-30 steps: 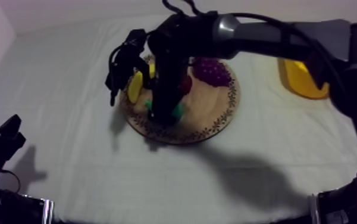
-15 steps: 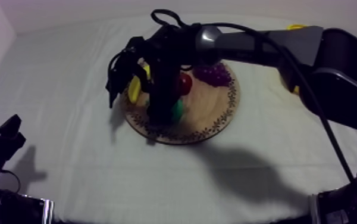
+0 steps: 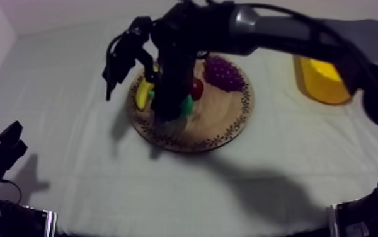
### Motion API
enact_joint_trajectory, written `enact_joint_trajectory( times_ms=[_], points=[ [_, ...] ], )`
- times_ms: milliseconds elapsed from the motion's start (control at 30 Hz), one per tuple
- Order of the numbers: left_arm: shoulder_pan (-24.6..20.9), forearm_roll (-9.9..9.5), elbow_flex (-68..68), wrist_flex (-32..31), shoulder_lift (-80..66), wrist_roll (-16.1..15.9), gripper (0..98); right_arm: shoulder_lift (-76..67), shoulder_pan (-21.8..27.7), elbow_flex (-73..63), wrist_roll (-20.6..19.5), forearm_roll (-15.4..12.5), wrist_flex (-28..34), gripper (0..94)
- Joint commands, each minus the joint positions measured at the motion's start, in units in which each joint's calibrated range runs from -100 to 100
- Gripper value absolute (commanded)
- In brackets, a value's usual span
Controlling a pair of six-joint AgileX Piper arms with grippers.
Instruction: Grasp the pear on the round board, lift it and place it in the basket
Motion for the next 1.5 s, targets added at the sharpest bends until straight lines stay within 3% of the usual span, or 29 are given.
enact_joint_trajectory(
  times_ms=[0, 233, 433, 633, 1133, 1467],
  points=[
    [0.01, -0.03, -0.02, 0.00, 0.02, -0.01, 0.1, -4.62, -0.03, -0.29, -0.48, 0.13, 1.23, 39.0],
    [0.01, -0.03, -0.02, 0.00, 0.02, -0.01, 0.1, -14.54, 0.24, -1.09, -4.54, 1.09, 6.47, 38.4],
    [0.01, -0.03, -0.02, 0.00, 0.02, -0.01, 0.1, -20.65, 1.25, -1.09, -10.73, 2.23, 10.51, 39.9],
    [0.01, -0.03, -0.02, 0.00, 0.02, -0.01, 0.1, -25.25, 5.78, -0.17, -14.86, 0.89, 13.08, 40.6],
    [0.01, -0.03, -0.02, 0.00, 0.02, -0.01, 0.1, -29.72, 27.19, 4.66, -12.05, -0.45, 12.38, 40.4],
    [0.01, -0.03, -0.02, 0.00, 0.02, -0.01, 0.1, -27.03, 36.24, 4.58, -9.76, 0.41, 9.34, 40.9]
  ],
)
